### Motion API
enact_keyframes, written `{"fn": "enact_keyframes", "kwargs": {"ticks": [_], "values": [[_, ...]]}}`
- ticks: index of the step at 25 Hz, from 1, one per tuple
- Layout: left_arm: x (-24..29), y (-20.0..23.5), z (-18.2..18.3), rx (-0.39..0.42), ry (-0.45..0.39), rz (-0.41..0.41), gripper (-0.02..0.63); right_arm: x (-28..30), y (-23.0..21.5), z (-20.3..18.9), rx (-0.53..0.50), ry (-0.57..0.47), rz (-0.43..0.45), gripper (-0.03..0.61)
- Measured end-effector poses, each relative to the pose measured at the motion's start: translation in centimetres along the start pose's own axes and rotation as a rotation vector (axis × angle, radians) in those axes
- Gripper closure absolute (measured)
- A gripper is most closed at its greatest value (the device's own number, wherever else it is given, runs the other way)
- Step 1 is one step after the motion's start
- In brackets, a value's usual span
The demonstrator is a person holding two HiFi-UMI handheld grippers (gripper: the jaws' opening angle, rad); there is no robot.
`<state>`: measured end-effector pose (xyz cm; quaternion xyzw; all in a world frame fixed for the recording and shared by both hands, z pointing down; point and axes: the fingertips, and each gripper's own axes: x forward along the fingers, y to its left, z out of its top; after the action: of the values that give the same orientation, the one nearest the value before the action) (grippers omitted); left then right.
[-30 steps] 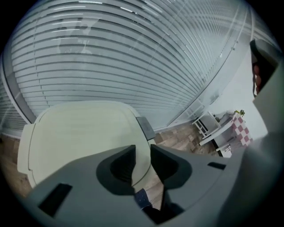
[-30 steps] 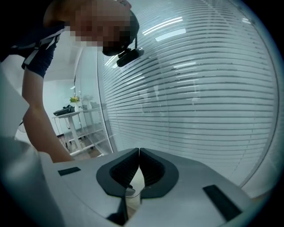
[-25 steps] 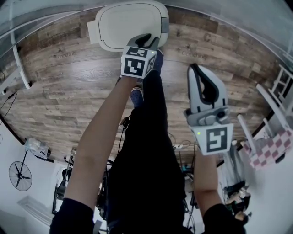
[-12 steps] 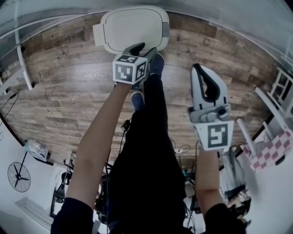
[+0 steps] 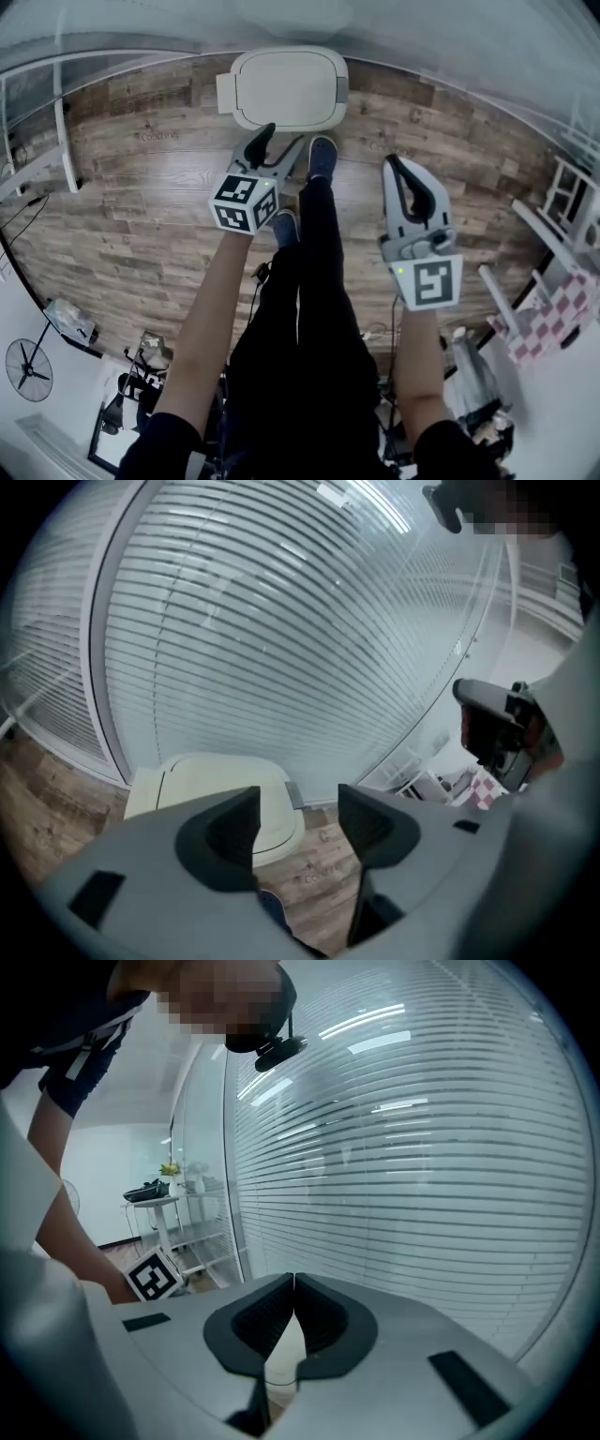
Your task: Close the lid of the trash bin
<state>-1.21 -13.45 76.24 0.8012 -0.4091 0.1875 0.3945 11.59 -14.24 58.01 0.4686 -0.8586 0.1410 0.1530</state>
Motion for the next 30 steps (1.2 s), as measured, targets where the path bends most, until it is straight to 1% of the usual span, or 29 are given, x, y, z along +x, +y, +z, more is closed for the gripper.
{"fn": "enact_keyframes", "kwargs": {"ticks": [4, 7, 10, 13, 15, 17, 19, 23, 25, 27, 30], "values": [[-4.2, -1.7, 2.7, -0.01, -0.107, -0.02, 0.357, -1.3, 0.1, 1.7, 0.013, -0.008, 0.003, 0.574], [-7.9, -2.7, 4.6, 0.027, -0.189, 0.006, 0.348, -2.7, 0.4, 2.9, 0.005, -0.01, 0.002, 0.574], [-11.2, -3.6, 5.8, 0.086, -0.227, 0.041, 0.337, -3.9, 0.9, 3.9, -0.017, -0.009, 0.009, 0.574], [-14.4, -4.9, 6.8, 0.118, -0.256, 0.053, 0.334, -5.2, 1.6, 5.2, -0.022, -0.023, 0.009, 0.574], [-16.9, -5.8, 7.7, 0.096, -0.278, 0.062, 0.334, -6.5, 2.3, 6.3, -0.018, -0.032, -0.001, 0.574], [-19.1, -6.5, 9.2, 0.071, -0.318, 0.064, 0.334, -7.3, 2.6, 7.5, -0.037, -0.046, -0.021, 0.572], [-21.0, -7.0, 11.0, 0.089, -0.369, 0.064, 0.334, -7.9, 2.6, 8.7, -0.057, -0.058, -0.042, 0.572], [-25.0, -8.2, 13.0, 0.132, -0.422, 0.067, 0.334, -9.9, 2.6, 10.2, 0.001, -0.099, -0.092, 0.572], [-27.2, -8.4, 13.8, 0.133, -0.455, 0.082, 0.334, -10.7, 2.6, 10.7, 0.051, -0.131, -0.107, 0.572], [-29.3, -9.0, 14.1, 0.135, -0.482, 0.089, 0.334, -11.6, 2.9, 10.8, 0.095, -0.141, -0.116, 0.572], [-31.7, -10.0, 14.1, 0.107, -0.505, 0.058, 0.334, -12.8, 3.5, 11.0, 0.114, -0.154, -0.136, 0.572]]}}
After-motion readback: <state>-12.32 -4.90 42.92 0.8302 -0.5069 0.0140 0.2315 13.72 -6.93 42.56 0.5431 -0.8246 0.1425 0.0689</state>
